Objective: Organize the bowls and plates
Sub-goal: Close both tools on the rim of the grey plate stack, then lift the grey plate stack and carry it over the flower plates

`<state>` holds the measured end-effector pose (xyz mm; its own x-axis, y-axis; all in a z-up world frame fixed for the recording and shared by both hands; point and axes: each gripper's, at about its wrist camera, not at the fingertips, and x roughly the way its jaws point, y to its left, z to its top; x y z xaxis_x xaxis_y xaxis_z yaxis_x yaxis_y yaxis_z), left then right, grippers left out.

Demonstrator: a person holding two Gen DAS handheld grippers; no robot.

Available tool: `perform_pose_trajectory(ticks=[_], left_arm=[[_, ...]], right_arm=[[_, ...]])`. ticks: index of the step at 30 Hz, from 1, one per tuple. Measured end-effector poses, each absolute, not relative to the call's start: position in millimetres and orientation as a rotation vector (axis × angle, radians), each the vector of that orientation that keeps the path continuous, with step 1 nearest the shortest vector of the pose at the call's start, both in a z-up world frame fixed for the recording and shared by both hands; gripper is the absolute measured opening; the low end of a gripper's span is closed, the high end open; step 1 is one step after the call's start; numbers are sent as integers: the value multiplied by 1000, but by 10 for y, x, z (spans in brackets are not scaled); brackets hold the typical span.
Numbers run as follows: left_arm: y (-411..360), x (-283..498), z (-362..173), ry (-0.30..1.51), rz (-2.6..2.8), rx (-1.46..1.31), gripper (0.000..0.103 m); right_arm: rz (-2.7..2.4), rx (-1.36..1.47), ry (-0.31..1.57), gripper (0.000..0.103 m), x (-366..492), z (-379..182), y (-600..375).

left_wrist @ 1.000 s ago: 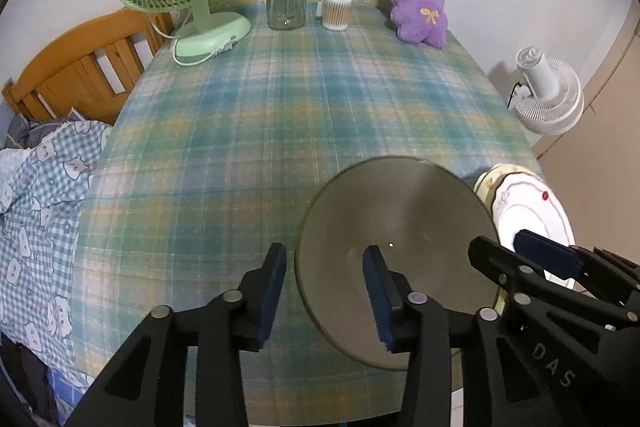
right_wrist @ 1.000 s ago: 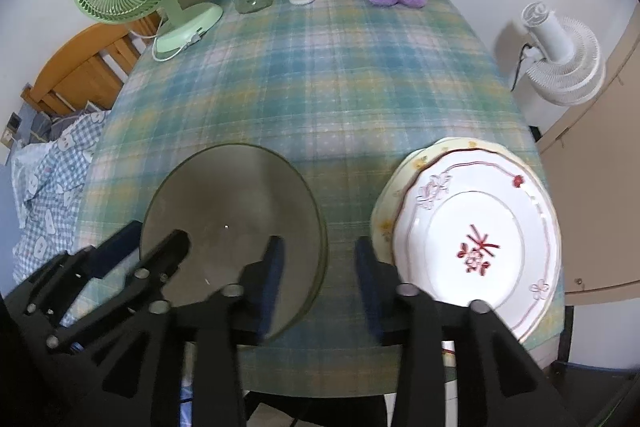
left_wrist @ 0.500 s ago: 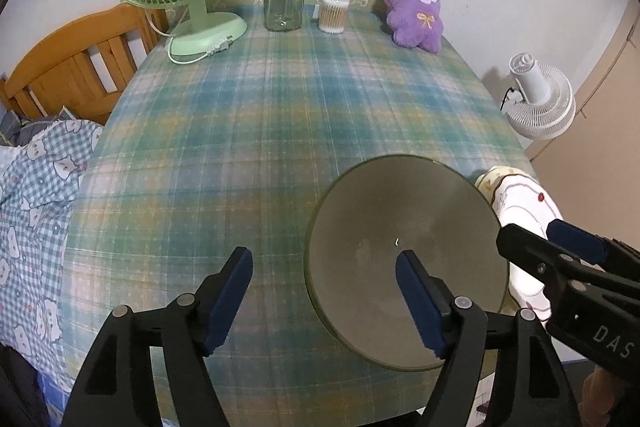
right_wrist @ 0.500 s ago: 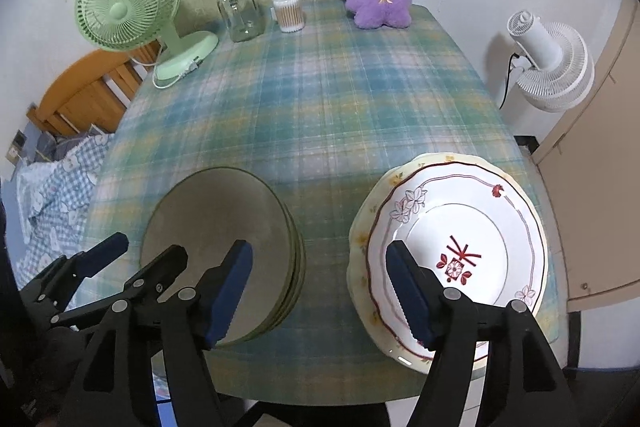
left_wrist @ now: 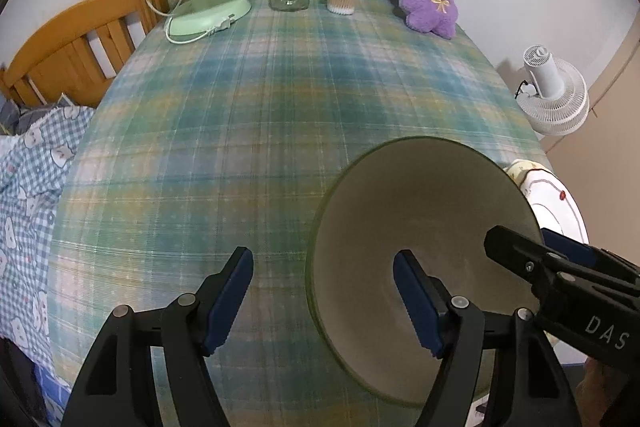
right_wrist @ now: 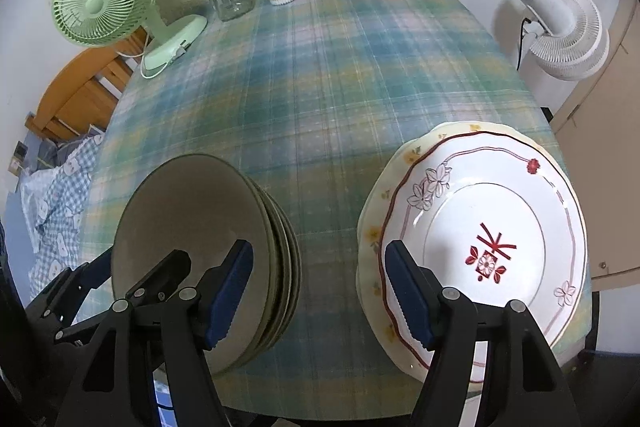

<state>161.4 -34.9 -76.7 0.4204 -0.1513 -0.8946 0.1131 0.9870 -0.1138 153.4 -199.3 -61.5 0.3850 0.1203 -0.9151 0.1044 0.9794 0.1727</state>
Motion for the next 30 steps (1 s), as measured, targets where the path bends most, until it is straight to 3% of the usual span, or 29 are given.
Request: perform_pose_trajectory(ticks=[5,9,15,19,21,30], left_arm=[[-339,1679,-838,1132,-137,-45,73],[-338,1710,-901,1138,-134,-44,66],[-431,1686,-907,1119,-173,-16,54],[-431,1707,-914,1129,-186,-43,48],[-442,1711,-908,1134,-204,-43,40],[-515,1713,-870,1156,-200,6,37]], right_arm=[[27,213,1190,71,1651,-696,-1943],[25,224,1211,71,1725,-793,-1910],[33,276,1245,60,1771,-934,-1870],[45,290,1248,48,1778,-936,-1791],[48,295,1252,42,1787,-928,-1765],[16,283,1260,40,1780,-901,-1722]])
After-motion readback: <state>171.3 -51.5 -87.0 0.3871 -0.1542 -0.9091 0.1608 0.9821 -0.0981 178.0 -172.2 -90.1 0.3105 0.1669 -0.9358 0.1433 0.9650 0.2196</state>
